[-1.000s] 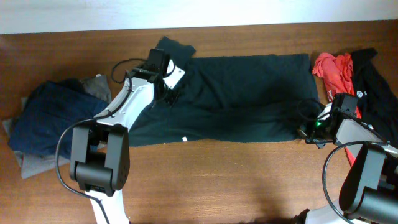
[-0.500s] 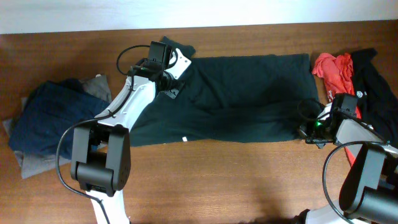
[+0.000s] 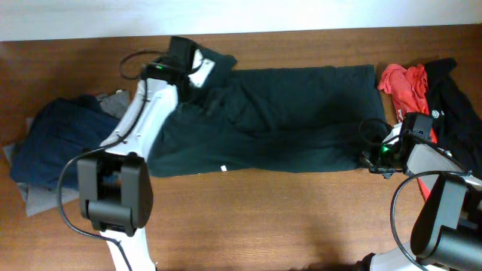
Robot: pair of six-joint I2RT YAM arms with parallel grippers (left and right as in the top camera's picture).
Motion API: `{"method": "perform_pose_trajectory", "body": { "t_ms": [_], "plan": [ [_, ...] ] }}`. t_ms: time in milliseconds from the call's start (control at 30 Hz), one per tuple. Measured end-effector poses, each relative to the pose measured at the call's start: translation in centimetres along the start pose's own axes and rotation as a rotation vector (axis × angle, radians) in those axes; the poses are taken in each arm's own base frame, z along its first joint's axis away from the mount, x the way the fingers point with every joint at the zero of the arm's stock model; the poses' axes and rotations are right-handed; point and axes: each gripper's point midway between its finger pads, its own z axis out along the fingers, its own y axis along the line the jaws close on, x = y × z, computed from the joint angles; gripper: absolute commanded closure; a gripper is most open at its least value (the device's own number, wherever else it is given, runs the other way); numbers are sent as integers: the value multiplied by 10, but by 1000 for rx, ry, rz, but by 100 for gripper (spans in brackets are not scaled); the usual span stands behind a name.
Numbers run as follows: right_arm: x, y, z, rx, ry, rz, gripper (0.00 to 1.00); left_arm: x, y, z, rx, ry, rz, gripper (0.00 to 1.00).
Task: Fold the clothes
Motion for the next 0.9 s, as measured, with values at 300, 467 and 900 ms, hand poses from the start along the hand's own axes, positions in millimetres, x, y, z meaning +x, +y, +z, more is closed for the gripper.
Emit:
{"method": "perform_pose_trajectory", "body": {
  "t_ms": [300,467,900],
  "plan": [
    [1,3,0,-18,8,-105,70,100,32,1,12,338,-310,5],
    [3,10,0,-60,16,-223,70,133,25,21,56,411,-374,22],
    [14,29,-14,-163,30,-324,53,174,22,39,21,500,-381,100]
  ]
}}
